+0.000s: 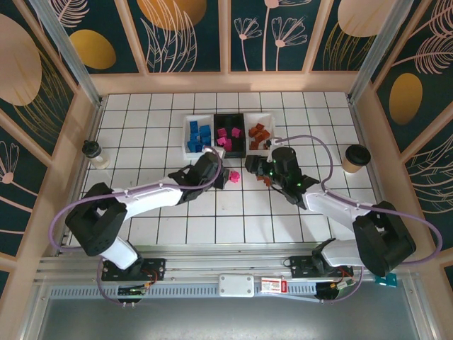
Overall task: Sort the legos into containers by color
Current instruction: Place the lego in the container.
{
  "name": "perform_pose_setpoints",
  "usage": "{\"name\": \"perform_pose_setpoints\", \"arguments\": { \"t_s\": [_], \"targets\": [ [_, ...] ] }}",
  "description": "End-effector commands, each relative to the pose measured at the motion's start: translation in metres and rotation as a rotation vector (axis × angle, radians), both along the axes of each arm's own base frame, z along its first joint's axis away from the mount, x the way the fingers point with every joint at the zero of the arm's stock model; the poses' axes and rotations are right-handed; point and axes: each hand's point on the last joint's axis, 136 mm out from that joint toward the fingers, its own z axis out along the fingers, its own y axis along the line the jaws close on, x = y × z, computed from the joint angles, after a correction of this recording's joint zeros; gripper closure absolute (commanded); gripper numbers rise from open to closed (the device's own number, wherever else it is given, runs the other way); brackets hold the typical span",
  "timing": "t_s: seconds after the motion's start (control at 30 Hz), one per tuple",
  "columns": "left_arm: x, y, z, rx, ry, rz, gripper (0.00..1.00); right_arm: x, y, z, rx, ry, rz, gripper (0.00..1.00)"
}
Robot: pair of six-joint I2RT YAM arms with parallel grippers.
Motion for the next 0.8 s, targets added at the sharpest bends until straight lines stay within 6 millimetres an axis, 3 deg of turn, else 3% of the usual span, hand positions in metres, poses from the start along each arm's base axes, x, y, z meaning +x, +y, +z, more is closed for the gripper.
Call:
{"name": "perform_pose_setpoints", "arguments": {
  "t_s": [0.0, 0.07, 0.3, 0.37, 0.43, 0.57, 0.63, 0.77],
  "targets": [
    [0.033, -0.014, 0.042, -0.080, -0.044, 0.014, 0.77, -0.002, -0.009, 0.000, 0.019, -0.012, -0.042, 0.37],
    [0.059, -0.021, 0.052, -0.121, -0.046, 0.030, 0.78, -0.006, -0.012, -0.005, 0.014, 0.001, -0.045, 0.37],
    [0.135, -0.033, 0.022, -0.085, -0.003, 0.112, 0.79, -0.023, -0.029, -0.024, -0.021, 0.044, -0.070, 0.37],
    [0.150, -0.033, 0.014, -0.080, 0.009, 0.136, 0.74, -0.028, -0.034, -0.027, -0.031, 0.048, -0.080, 0.37],
    [0.162, -0.035, 0.009, -0.080, 0.017, 0.145, 0.59, -0.032, -0.040, -0.029, -0.044, 0.053, -0.094, 0.37],
    [0.168, -0.046, 0.031, -0.128, -0.002, 0.123, 0.38, -0.030, -0.060, -0.041, -0.070, 0.105, -0.177, 0.35],
    [0.161, -0.049, 0.055, -0.184, -0.027, 0.098, 0.28, -0.023, -0.074, -0.048, -0.064, 0.140, -0.227, 0.35],
    [0.134, -0.046, 0.094, -0.254, -0.085, 0.059, 0.12, -0.012, -0.075, -0.061, -0.062, 0.174, -0.223, 0.35]
  ]
}}
